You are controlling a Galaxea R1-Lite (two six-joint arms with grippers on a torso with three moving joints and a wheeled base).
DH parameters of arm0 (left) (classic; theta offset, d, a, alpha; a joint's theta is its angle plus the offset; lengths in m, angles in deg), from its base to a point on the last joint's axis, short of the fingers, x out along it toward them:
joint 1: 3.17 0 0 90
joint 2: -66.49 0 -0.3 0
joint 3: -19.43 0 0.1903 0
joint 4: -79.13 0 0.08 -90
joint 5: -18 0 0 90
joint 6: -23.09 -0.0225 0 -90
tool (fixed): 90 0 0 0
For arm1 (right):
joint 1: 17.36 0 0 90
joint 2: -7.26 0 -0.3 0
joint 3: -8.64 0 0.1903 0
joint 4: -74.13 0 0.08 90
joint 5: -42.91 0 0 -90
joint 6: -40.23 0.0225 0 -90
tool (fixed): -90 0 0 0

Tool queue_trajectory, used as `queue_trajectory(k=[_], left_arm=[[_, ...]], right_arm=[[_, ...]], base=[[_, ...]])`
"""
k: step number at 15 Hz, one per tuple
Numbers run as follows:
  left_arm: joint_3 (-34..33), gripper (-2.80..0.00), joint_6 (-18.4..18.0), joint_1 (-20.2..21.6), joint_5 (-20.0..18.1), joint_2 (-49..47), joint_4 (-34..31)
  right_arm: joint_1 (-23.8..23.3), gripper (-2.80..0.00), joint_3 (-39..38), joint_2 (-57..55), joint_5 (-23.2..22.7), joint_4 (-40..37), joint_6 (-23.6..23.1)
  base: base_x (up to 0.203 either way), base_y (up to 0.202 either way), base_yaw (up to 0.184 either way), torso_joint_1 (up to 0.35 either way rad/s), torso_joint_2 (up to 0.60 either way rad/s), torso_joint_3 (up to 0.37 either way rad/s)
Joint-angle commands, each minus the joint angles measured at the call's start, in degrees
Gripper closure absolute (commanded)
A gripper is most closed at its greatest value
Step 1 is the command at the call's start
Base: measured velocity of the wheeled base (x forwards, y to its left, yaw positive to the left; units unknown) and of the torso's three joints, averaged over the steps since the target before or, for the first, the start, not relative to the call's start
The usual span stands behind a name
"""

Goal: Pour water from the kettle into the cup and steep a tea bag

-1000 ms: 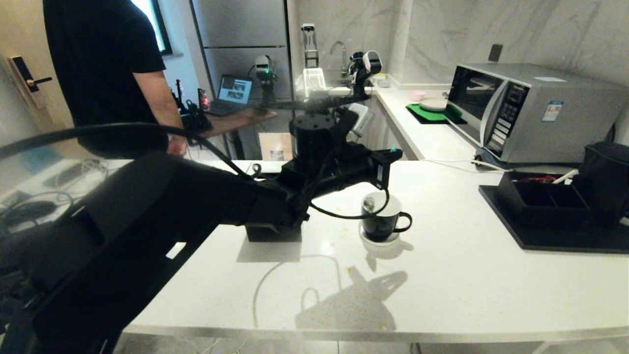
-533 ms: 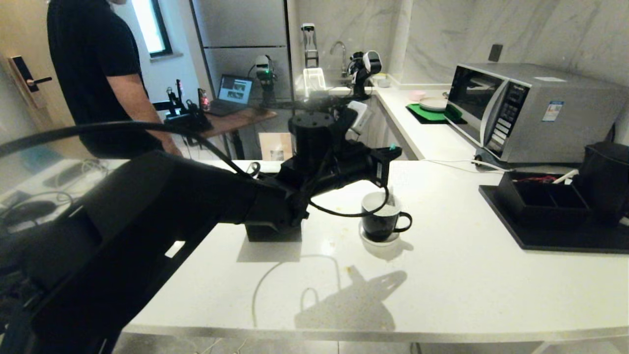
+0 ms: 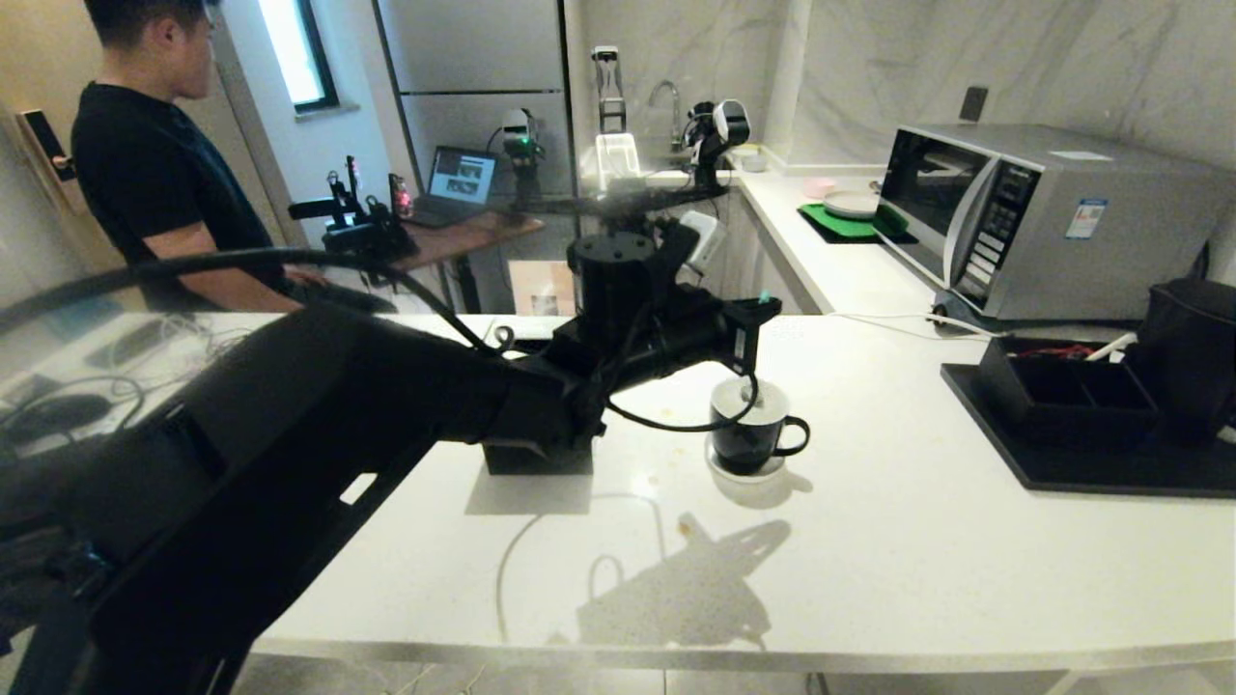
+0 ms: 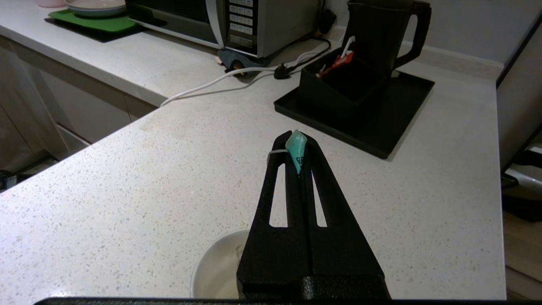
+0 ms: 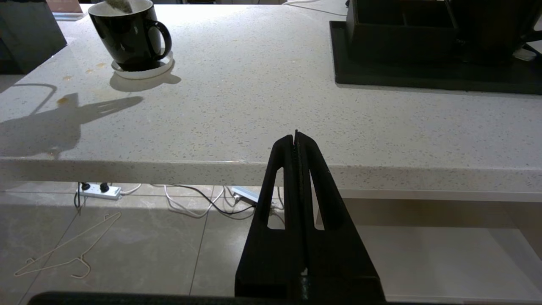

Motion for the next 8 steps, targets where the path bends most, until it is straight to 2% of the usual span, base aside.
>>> queue_trajectory(k=[1, 8], left_arm=[[-0.28, 0.0, -0.07, 0.0, -0.01, -1.07, 0.43], [-0.63, 0.0, -0.07, -0.09, 0.21, -4.17, 0.84]], right_arm=[[0.02, 0.0, 0.0, 0.0, 0.02, -0.02, -0.02], [0.02, 0.0, 0.0, 0.0, 0.02, -0.02, -0.02]], base=[[0.0, 0.0, 0.0, 0.0, 0.0, 0.0], [0.0, 0.0, 0.0, 0.0, 0.0, 0.0]])
